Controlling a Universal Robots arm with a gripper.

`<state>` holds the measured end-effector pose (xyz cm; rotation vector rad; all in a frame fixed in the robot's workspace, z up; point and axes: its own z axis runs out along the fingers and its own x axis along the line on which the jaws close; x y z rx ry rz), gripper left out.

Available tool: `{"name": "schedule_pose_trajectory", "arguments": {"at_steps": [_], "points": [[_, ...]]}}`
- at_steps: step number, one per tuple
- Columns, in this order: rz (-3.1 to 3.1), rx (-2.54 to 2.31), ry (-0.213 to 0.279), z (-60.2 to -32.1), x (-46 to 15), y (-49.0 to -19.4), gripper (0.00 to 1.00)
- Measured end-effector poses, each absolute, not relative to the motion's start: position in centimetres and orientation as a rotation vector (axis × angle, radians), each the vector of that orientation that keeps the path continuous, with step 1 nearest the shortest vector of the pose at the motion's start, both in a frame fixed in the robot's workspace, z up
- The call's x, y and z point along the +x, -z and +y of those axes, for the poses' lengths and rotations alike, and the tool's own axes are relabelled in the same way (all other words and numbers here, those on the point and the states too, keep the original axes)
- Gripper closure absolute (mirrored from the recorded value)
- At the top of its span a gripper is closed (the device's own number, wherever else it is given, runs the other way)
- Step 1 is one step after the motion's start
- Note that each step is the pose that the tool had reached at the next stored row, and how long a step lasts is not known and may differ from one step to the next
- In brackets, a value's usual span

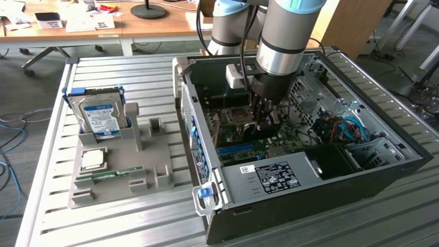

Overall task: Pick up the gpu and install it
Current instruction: 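Insert the gpu into the slot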

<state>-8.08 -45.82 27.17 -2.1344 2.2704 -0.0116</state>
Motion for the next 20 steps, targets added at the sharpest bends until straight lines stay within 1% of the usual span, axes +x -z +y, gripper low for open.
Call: {"name": "schedule_pose_trajectory", "arguments": {"at_steps": [20], "points": [[2.270, -2.134, 0.012, -45.82, -8.08, -26.78, 0.73]]}}
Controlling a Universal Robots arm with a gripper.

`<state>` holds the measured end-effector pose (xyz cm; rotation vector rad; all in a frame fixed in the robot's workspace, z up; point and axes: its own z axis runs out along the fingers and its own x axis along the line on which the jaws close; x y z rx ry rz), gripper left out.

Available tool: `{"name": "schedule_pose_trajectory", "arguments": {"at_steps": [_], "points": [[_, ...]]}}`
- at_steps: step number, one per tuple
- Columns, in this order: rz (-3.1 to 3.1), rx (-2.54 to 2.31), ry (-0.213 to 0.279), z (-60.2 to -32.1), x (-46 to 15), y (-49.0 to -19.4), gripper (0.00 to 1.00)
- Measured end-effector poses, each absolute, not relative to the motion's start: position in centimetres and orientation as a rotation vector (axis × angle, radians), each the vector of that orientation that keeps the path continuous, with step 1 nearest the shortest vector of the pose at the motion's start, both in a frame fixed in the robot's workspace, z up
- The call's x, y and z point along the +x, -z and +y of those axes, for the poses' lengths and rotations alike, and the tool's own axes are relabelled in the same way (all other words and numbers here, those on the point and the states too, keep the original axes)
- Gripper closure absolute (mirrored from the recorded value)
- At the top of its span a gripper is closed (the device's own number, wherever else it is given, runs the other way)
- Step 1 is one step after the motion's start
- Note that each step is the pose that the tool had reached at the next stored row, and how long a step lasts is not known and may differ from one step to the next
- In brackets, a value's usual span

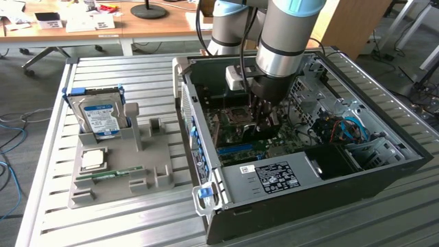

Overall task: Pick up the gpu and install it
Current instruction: 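Insert the gpu into the slot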

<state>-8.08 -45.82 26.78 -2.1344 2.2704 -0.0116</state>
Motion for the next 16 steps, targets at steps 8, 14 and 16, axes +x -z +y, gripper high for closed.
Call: {"name": "schedule_pose_trajectory", "arguments": {"at_steps": [8, 14, 16], "points": [[2.270, -2.134, 0.012, -45.82, -8.08, -26.70, 0.73], [2.271, -2.134, 0.012, -45.82, -8.18, -26.68, 0.73], [2.270, -2.134, 0.012, -45.82, -8.18, -26.69, 0.73]]}}
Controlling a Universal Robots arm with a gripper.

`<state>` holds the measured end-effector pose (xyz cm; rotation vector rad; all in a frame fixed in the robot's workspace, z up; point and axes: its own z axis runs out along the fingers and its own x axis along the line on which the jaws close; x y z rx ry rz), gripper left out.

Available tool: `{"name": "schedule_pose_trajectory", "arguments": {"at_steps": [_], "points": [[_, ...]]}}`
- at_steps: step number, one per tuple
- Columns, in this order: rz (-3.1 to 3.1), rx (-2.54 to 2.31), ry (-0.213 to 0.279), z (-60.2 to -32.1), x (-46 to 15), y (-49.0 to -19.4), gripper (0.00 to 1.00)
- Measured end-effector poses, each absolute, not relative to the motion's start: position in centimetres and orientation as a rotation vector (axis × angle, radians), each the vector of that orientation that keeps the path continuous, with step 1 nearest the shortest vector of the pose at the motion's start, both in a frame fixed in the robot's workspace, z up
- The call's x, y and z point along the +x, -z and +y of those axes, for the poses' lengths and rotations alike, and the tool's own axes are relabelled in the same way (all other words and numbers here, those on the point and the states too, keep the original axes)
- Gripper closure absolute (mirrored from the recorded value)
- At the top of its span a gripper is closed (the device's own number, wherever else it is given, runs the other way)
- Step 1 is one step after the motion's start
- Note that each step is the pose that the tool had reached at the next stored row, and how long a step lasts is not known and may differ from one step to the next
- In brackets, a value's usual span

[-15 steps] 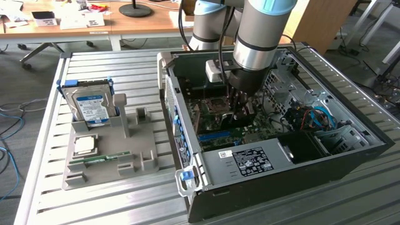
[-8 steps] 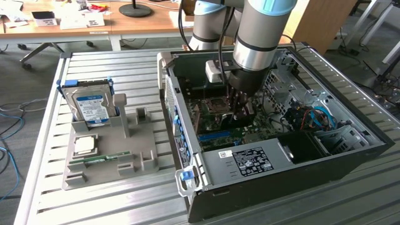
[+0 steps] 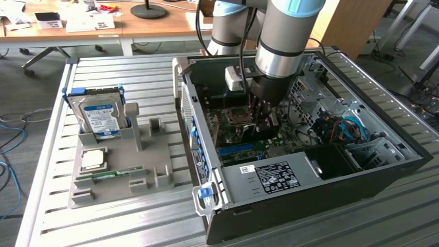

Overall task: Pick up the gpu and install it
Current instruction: 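Insert the gpu into the slot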

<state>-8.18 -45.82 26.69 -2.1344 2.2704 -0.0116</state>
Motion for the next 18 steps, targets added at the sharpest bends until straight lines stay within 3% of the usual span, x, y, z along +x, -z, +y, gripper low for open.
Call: {"name": "schedule_pose_trajectory", "arguments": {"at_steps": [18], "points": [[2.270, -2.134, 0.012, -45.84, -8.69, -26.34, 0.73]]}}
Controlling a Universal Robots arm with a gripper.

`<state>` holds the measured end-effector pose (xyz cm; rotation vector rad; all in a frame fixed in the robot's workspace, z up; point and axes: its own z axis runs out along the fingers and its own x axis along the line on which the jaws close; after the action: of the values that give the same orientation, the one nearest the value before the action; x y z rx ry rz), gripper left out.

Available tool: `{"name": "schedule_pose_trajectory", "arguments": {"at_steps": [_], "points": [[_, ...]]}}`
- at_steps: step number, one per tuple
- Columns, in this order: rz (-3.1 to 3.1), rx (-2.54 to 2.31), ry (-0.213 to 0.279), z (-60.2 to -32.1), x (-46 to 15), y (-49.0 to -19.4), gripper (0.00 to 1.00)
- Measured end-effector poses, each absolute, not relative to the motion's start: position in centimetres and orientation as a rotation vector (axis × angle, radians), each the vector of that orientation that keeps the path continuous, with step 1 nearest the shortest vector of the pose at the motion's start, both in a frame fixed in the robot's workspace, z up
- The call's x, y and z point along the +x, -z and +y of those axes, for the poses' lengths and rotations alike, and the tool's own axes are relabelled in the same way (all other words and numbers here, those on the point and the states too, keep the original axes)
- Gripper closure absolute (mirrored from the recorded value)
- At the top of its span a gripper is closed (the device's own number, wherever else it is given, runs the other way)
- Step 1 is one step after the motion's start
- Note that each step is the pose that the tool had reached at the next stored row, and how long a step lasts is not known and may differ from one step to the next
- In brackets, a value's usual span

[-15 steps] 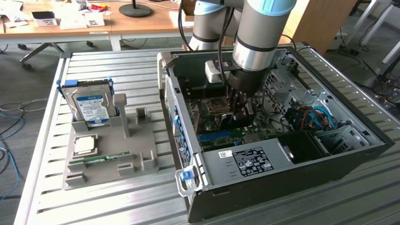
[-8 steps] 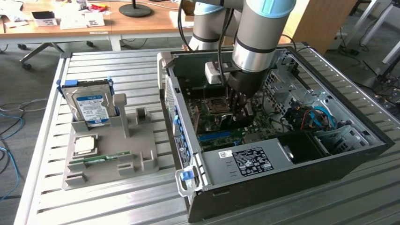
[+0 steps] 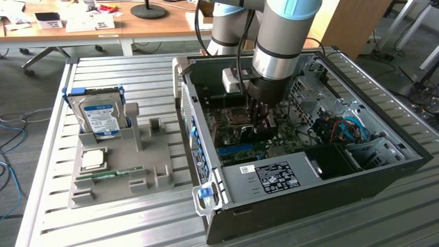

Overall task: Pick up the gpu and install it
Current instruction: 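Insert the gpu into the slot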

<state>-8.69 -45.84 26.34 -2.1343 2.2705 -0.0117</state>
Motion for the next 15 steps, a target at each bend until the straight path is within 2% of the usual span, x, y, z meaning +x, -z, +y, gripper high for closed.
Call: {"name": "schedule_pose_trajectory", "arguments": {"at_steps": [15], "points": [[2.270, -2.134, 0.012, -46.05, -8.89, -26.33, 0.73]]}}
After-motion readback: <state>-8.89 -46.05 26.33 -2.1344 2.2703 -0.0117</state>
